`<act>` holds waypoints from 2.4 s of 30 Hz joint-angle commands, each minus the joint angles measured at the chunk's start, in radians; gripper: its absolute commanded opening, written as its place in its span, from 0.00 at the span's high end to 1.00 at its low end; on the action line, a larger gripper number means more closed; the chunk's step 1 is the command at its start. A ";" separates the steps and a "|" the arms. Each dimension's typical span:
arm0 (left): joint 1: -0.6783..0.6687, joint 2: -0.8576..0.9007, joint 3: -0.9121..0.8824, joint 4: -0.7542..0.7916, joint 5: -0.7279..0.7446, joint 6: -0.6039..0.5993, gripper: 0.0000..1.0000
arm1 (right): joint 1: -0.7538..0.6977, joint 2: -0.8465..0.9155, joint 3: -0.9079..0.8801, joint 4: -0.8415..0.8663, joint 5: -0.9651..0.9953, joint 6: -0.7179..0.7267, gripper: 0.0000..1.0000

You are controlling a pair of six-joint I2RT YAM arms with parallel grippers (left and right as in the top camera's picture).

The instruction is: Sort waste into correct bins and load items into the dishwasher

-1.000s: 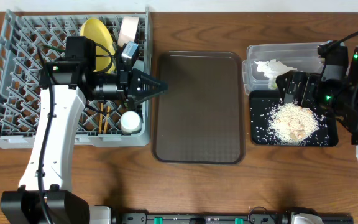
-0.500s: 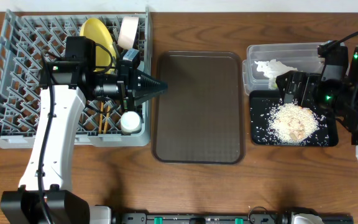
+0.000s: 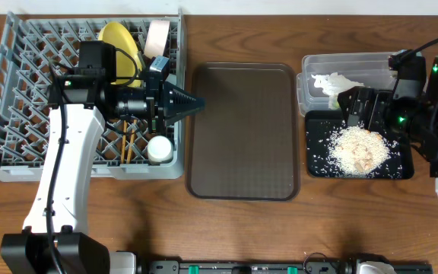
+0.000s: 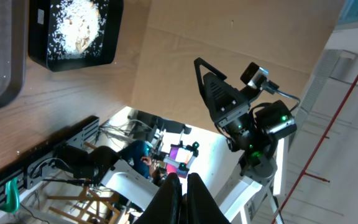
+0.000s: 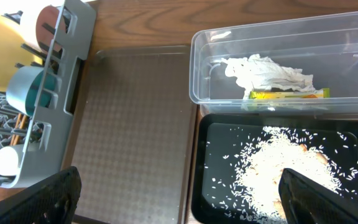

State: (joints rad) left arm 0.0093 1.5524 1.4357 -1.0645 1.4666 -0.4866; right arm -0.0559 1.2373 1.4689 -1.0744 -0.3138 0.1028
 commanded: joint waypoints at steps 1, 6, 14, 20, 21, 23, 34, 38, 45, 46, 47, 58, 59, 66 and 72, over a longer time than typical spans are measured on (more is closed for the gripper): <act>0.001 -0.011 0.006 0.004 -0.002 -0.005 0.92 | -0.003 0.005 0.001 0.000 0.003 0.008 0.01; 0.001 -0.011 0.006 0.004 -0.002 -0.005 0.92 | -0.003 0.005 0.001 0.000 0.003 0.008 0.01; 0.001 -0.011 0.006 0.005 -0.002 -0.004 0.92 | -0.003 0.005 0.001 0.000 0.003 0.008 0.01; 0.001 -0.011 0.006 0.026 -0.002 -0.005 0.92 | -0.003 0.005 0.001 0.000 0.003 0.008 0.01; 0.001 -0.011 0.006 0.029 -0.002 -0.005 0.93 | -0.003 0.005 0.001 0.000 0.003 0.008 0.01; 0.001 -0.011 0.006 0.034 -0.002 -0.005 0.92 | -0.003 0.005 0.001 0.000 0.003 0.008 0.01; 0.001 -0.011 0.006 0.035 -0.002 -0.005 0.92 | -0.003 0.005 0.001 -0.009 0.003 0.008 0.01; 0.001 -0.011 0.006 0.051 -0.002 -0.005 0.92 | -0.003 0.005 0.001 -0.020 0.003 0.008 0.01; 0.001 -0.011 0.006 0.053 -0.002 -0.005 0.92 | -0.003 0.005 0.001 -0.021 0.003 0.008 0.01; 0.001 -0.011 0.006 0.054 -0.002 -0.005 0.92 | -0.003 0.005 0.001 -0.021 0.003 0.008 0.01; 0.001 -0.011 0.006 0.054 -0.002 -0.005 0.92 | -0.003 0.005 0.001 -0.021 0.003 0.008 0.01; 0.001 -0.011 0.006 0.054 -0.002 -0.005 0.92 | -0.003 0.005 0.001 -0.022 0.003 0.008 0.01; 0.001 -0.011 0.006 0.056 -0.002 -0.005 0.92 | -0.003 0.005 0.001 -0.022 0.003 0.008 0.01; 0.001 -0.011 0.006 0.061 -0.013 -0.005 0.92 | -0.003 0.005 0.001 -0.022 0.003 0.008 0.01; 0.001 -0.011 0.006 0.061 -0.013 -0.005 0.89 | -0.003 0.005 0.001 -0.022 0.003 0.008 0.01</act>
State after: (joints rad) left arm 0.0093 1.5524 1.4357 -1.0046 1.4590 -0.4969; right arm -0.0559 1.2373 1.4689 -1.0954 -0.3138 0.1028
